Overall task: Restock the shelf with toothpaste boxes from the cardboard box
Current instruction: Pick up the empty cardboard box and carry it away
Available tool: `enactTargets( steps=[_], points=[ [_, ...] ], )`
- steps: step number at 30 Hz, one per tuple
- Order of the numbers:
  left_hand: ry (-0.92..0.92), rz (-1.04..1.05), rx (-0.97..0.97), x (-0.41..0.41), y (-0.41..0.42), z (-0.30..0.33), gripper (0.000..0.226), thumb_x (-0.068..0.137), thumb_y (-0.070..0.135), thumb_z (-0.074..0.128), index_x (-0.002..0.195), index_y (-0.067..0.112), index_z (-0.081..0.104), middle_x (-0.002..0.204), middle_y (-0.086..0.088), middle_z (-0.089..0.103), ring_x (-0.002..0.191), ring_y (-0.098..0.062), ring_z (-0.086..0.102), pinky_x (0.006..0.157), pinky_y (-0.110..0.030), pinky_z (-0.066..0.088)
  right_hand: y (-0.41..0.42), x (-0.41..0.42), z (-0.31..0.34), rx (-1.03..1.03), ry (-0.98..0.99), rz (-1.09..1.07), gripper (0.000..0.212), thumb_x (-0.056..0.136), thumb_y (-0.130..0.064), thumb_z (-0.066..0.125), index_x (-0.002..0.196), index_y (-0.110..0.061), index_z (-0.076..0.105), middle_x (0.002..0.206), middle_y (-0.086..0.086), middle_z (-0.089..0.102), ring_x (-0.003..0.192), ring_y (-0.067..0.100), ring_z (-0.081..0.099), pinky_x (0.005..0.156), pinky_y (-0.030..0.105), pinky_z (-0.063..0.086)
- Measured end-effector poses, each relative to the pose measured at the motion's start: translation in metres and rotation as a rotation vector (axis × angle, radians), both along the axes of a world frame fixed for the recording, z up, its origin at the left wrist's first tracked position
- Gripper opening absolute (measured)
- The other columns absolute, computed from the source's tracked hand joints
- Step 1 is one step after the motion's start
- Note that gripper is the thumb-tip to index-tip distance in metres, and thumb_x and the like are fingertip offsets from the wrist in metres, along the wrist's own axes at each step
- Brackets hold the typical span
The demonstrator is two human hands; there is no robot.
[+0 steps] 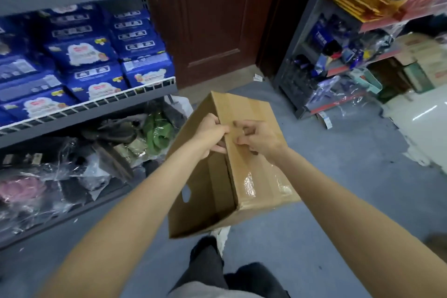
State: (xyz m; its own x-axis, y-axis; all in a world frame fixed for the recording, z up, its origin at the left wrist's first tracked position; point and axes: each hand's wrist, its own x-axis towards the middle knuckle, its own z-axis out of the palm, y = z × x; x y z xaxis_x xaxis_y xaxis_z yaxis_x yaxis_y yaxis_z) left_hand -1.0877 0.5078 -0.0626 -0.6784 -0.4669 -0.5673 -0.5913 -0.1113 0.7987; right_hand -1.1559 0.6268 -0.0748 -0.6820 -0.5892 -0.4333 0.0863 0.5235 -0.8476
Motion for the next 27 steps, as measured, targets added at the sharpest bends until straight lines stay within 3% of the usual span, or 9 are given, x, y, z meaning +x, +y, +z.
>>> enactTargets(
  steps=[5, 7, 9, 10, 12, 16, 19, 24, 27],
  points=[
    [-0.04, -0.03, -0.022, -0.098, 0.05, -0.009, 0.014, 0.093, 0.012, 0.052, 0.103, 0.011, 0.044, 0.087, -0.007, 0.058, 0.06, -0.016, 0.06, 0.038, -0.023, 0.05, 0.049, -0.088, -0.011, -0.009, 0.039, -0.028, 0.062, 0.079, -0.011, 0.073, 0.136, -0.014, 0.05, 0.076, -0.016, 0.041, 0.063, 0.0, 0.039, 0.046, 0.007, 0.036],
    [-0.044, -0.025, -0.033, -0.136, 0.075, -0.018, 0.014, 0.093, 0.014, 0.052, 0.106, 0.013, 0.045, 0.09, -0.007, 0.06, 0.061, -0.015, 0.059, 0.039, -0.023, 0.05, 0.071, -0.122, -0.017, -0.002, 0.056, -0.02, 0.068, 0.079, -0.011, 0.073, 0.14, -0.01, 0.043, 0.089, -0.014, 0.045, 0.078, 0.001, 0.045, 0.063, 0.004, 0.04],
    [-0.043, -0.037, -0.048, -0.176, 0.105, -0.027, 0.019, 0.092, 0.013, 0.054, 0.11, 0.015, 0.047, 0.096, -0.008, 0.062, 0.065, -0.015, 0.06, 0.044, -0.024, 0.052, 0.099, -0.159, -0.023, 0.009, 0.058, -0.013, 0.073, 0.079, -0.012, 0.072, 0.143, -0.006, 0.037, 0.109, -0.005, 0.047, 0.102, 0.008, 0.046, 0.091, 0.015, 0.039],
    [-0.042, -0.054, -0.055, -0.197, 0.12, -0.032, 0.022, 0.091, 0.013, 0.056, 0.111, 0.015, 0.048, 0.099, -0.008, 0.063, 0.068, -0.016, 0.061, 0.047, -0.025, 0.052, 0.115, -0.179, -0.025, 0.017, 0.049, -0.003, 0.075, 0.079, -0.012, 0.072, 0.144, -0.005, 0.035, 0.115, -0.002, 0.048, 0.108, 0.009, 0.045, 0.097, 0.019, 0.037],
    [-0.029, -0.098, -0.048, -0.239, 0.155, -0.039, 0.024, 0.089, 0.012, 0.06, 0.11, 0.016, 0.049, 0.1, -0.008, 0.065, 0.072, -0.017, 0.063, 0.051, -0.027, 0.053, 0.155, -0.222, -0.027, 0.048, 0.037, 0.028, 0.076, 0.079, -0.009, 0.072, 0.144, -0.005, 0.033, 0.109, 0.002, 0.05, 0.102, 0.012, 0.048, 0.088, 0.017, 0.04],
    [0.012, -0.144, -0.04, -0.324, 0.232, -0.037, 0.025, 0.083, 0.011, 0.066, 0.102, 0.018, 0.052, 0.084, -0.006, 0.064, 0.067, -0.016, 0.06, 0.051, -0.027, 0.05, 0.248, -0.313, -0.021, 0.023, -0.033, 0.004, 0.067, 0.08, 0.007, 0.067, 0.14, -0.007, 0.041, 0.087, 0.009, 0.051, 0.074, 0.017, 0.05, 0.064, 0.017, 0.046],
    [0.031, -0.155, -0.097, -0.388, 0.29, -0.034, 0.022, 0.08, 0.015, 0.068, 0.096, 0.021, 0.054, 0.08, -0.006, 0.061, 0.066, -0.019, 0.056, 0.048, -0.026, 0.042, 0.314, -0.378, -0.016, -0.008, -0.061, -0.07, 0.059, 0.082, 0.016, 0.057, 0.136, -0.004, 0.046, 0.077, 0.007, 0.051, 0.065, 0.014, 0.052, 0.062, 0.017, 0.047],
    [0.062, -0.208, -0.152, -0.493, 0.368, -0.028, 0.018, 0.08, 0.018, 0.068, 0.092, 0.022, 0.056, 0.08, -0.005, 0.064, 0.073, -0.024, 0.06, 0.062, -0.035, 0.046, 0.393, -0.475, -0.009, -0.082, -0.132, -0.196, 0.059, 0.086, 0.016, 0.051, 0.138, -0.009, 0.044, 0.068, 0.004, 0.051, 0.058, 0.001, 0.057, 0.068, 0.022, 0.057],
    [0.069, -0.243, -0.153, -0.556, 0.409, -0.025, 0.02, 0.083, 0.017, 0.066, 0.099, 0.02, 0.055, 0.082, -0.003, 0.064, 0.069, -0.017, 0.058, 0.047, -0.025, 0.042, 0.433, -0.533, -0.011, -0.061, -0.107, -0.248, 0.06, 0.086, 0.015, 0.051, 0.138, -0.013, 0.045, 0.068, 0.004, 0.047, 0.061, 0.005, 0.055, 0.067, 0.022, 0.057]
  ],
)
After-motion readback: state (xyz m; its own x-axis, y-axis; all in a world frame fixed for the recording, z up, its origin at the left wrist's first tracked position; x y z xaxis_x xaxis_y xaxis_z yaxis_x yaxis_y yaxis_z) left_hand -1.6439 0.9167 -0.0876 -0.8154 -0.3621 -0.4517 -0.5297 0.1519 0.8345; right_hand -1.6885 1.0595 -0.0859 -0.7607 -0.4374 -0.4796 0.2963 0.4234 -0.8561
